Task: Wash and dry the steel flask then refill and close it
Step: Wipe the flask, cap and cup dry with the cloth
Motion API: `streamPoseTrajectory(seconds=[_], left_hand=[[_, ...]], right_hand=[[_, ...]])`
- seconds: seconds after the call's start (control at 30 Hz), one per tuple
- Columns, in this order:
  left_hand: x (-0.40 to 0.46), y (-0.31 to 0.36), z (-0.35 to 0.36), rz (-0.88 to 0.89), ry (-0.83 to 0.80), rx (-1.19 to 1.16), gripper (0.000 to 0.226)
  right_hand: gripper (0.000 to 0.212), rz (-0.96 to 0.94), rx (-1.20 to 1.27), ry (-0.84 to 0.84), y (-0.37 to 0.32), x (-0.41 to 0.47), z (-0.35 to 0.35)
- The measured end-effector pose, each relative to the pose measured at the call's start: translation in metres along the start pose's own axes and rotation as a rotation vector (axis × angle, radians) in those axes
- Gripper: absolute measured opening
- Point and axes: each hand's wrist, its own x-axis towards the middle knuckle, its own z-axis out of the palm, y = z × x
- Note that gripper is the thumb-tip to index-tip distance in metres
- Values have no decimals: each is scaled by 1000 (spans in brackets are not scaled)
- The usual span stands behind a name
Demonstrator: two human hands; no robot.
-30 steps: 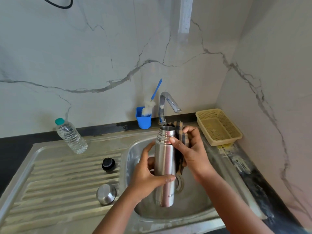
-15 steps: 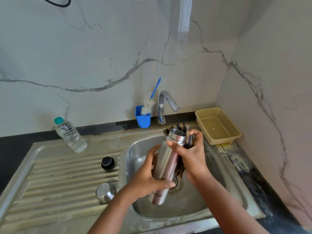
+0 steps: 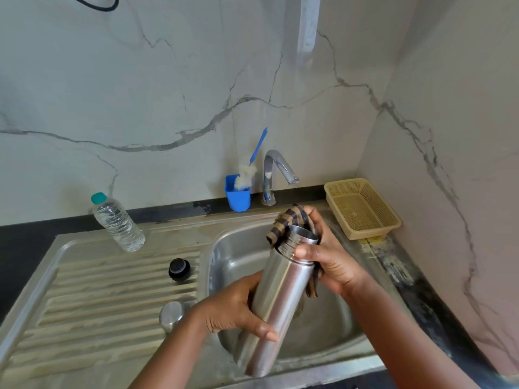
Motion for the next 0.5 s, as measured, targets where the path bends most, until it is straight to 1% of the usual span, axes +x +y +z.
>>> streamPoseTrajectory(seconds=[0.03, 0.07, 0.1, 0.17, 0.2, 0.23, 0.27, 0.3, 0.33, 0.37, 0.4, 0.5], left_hand=[[0, -1, 1, 5, 25, -17, 85], [3, -3, 3, 7, 75, -13, 87], [6, -4, 6, 8, 153, 9, 88], [12, -3, 12, -3, 397, 100, 87], [14, -2, 15, -7, 540, 188, 87], [16, -1, 18, -9, 669, 307, 90], [17, 0, 20, -12, 768, 437, 95], [17, -1, 22, -23, 830, 549, 100], [16, -2, 22, -36, 854, 628, 103], [15, -2, 20, -44, 832, 665, 105], [13, -3, 16, -41, 759, 649, 104], [6, 1, 3, -75, 364, 364, 93]], right_hand=[[77, 5, 17, 6, 0, 1, 0], [76, -3, 30, 48, 2, 2, 1], [73, -14, 34, 126, 3, 1, 4], [64, -14, -21, 358, 6, 1, 14], [62, 1, -58, 460, 8, 0, 18], [58, 18, -54, 521, 10, -1, 22], [51, 21, -6, 551, 11, -4, 24], [46, 26, 36, 556, 13, -6, 25], [45, 41, 41, 559, 13, -7, 25], [48, 64, 12, 551, 14, -9, 24], [54, 79, -10, 541, 14, -9, 24], [70, 94, 14, 450, 15, -10, 18]])
